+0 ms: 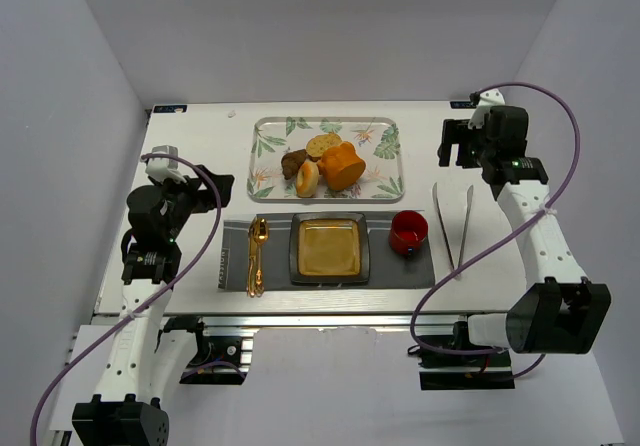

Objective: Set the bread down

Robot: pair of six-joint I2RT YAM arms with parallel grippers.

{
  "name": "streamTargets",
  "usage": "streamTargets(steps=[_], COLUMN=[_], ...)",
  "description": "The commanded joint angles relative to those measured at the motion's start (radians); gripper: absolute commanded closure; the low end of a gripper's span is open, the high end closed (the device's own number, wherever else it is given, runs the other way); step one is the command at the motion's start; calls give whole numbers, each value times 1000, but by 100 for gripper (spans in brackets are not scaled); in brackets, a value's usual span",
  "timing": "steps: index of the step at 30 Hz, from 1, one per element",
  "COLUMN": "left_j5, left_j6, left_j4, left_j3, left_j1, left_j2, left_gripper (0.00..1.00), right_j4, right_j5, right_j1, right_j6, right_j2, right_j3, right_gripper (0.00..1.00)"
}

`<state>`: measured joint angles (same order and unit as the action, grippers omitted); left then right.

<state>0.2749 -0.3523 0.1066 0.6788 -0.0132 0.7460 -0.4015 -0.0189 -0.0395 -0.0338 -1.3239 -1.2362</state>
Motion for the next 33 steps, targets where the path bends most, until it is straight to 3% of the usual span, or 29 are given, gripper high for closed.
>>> streamTargets(steps=[1,3,4,7,8,10,11,13,14,15,16,17,18,19,20,22,24,27,33], left_j5=[38,40,41,41,41,37,40,53,59,64,70,85,92,98,104,109,106,101,119], left_j6=[12,6,1,-10,-16,-20,-19,-14,-14,-16,-17,-16,-16,-16,-11,-5,7,19,35], left_j4=[15,15,15,5,5,8,10,11,16,22,25,28,27,27,27,33,38,35,21], left_j3=[34,33,30,24,25,30,30,30,31,28,24,22,16,5,1,-1,-2,-10,-16], left_j1=[-4,-2,-4,-2,-4,-2,-4,-2,-4,-2,-4,-2,-4,-2,-2,-2,-2,-4,-4], left_j2=[-11,-17,-25,-33,-33,-33,-33,-34,-34,-36,-36,-36,-36,-37,-37,-36,-36,-33,4], left_gripper=[2,2,3,16,45,77,87,85,77,47,35,28,22,21,20,18,18,16,15], right_j4=[36,38,20,-80,-111,-172,-178,-151,-142,-138,-126,-119,-108,-102,-112,-123,-120,-105,-63], right_j5=[-81,-154,-258,-456,-501,-553,-559,-526,-489,-454,-429,-402,-376,-366,-346,-320,-276,-262,-158], right_j1=[4,3,4,3,0,-10,-11,-8,-8,-4,10,24,35,93,108,139,141,147,150], right_j6=[-50,-144,-287,-484,-530,-574,-574,-495,-388,-358,-329,-249,-211,-183,-157,-133,-150,-172,-248], right_j2=[75,95,113,132,134,138,141,144,141,135,131,127,130,132,135,144,160,157,129], right_j3=[-5,32,41,67,75,107,115,132,139,150,176,191,211,249,263,312,346,402,472], right_gripper=[11,11,11,11,11,10,11,11,11,15,24,41,80,91,92,53,25,15,11])
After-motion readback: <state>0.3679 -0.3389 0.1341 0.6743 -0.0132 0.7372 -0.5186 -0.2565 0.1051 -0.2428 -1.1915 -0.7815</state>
